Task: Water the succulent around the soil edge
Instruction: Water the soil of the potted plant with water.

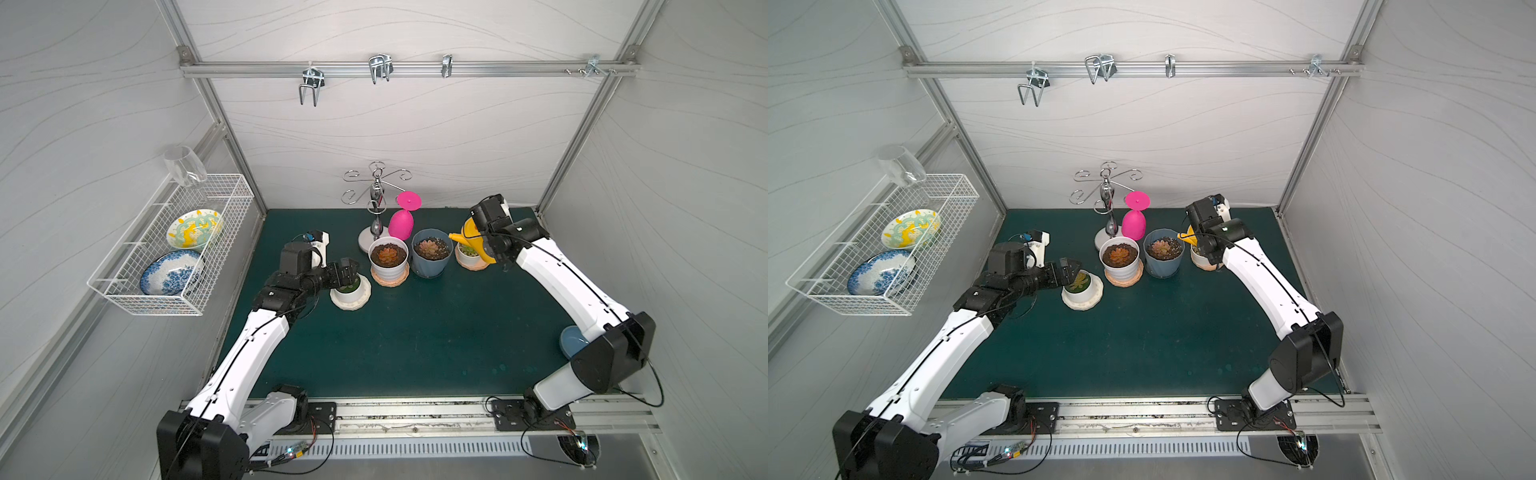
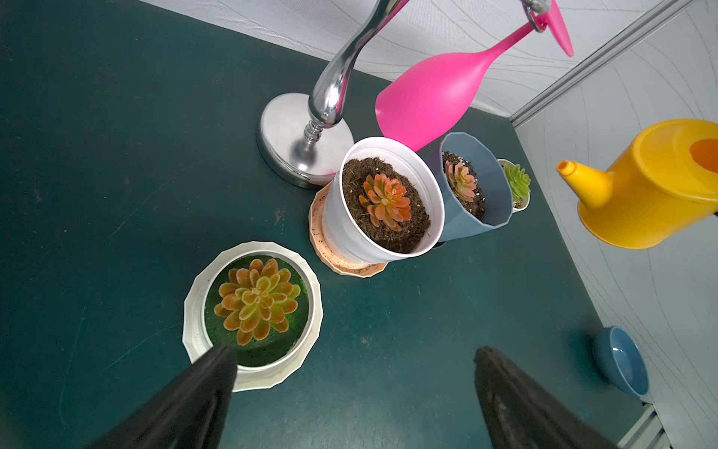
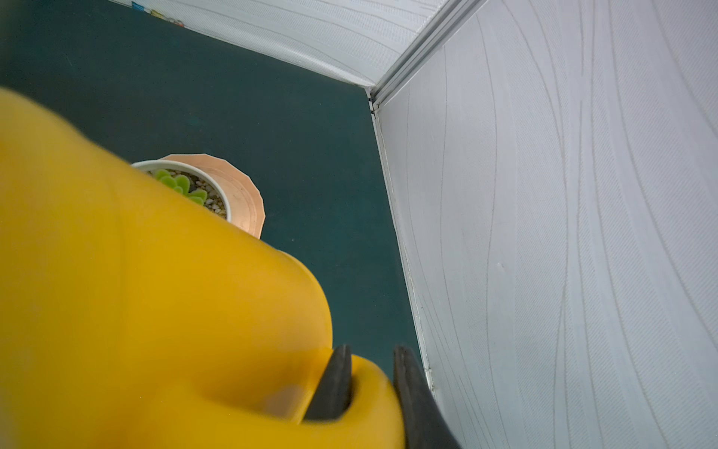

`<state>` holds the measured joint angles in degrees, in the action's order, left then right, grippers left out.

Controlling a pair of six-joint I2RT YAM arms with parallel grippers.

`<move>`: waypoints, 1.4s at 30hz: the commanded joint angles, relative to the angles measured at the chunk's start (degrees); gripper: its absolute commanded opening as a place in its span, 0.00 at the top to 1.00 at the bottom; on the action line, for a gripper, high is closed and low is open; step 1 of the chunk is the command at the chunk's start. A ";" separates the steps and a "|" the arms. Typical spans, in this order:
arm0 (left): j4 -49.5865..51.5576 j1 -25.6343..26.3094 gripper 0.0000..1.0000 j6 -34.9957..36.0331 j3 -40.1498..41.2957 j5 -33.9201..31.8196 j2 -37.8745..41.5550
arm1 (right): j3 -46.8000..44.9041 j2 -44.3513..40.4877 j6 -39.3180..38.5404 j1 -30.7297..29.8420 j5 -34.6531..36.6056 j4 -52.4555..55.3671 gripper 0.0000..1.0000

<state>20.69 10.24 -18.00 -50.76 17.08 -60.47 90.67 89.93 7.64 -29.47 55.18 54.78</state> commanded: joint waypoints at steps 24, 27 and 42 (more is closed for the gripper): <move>-0.82 0.11 0.00 -0.02 -2.30 -1.92 1.34 | 12.05 16.18 -5.50 -4.36 15.03 3.19 1.00; -0.89 0.04 0.00 -0.05 -2.32 -1.88 1.24 | 13.22 17.35 -6.24 -4.62 15.02 2.39 1.00; -1.19 0.05 0.00 -0.28 -1.89 -2.05 1.76 | 22.35 24.79 -7.11 -5.22 16.20 2.30 1.00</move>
<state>20.69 10.24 -18.22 -50.76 15.38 -59.72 110.21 113.78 0.38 -33.98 69.49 57.08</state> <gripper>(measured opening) 0.997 0.204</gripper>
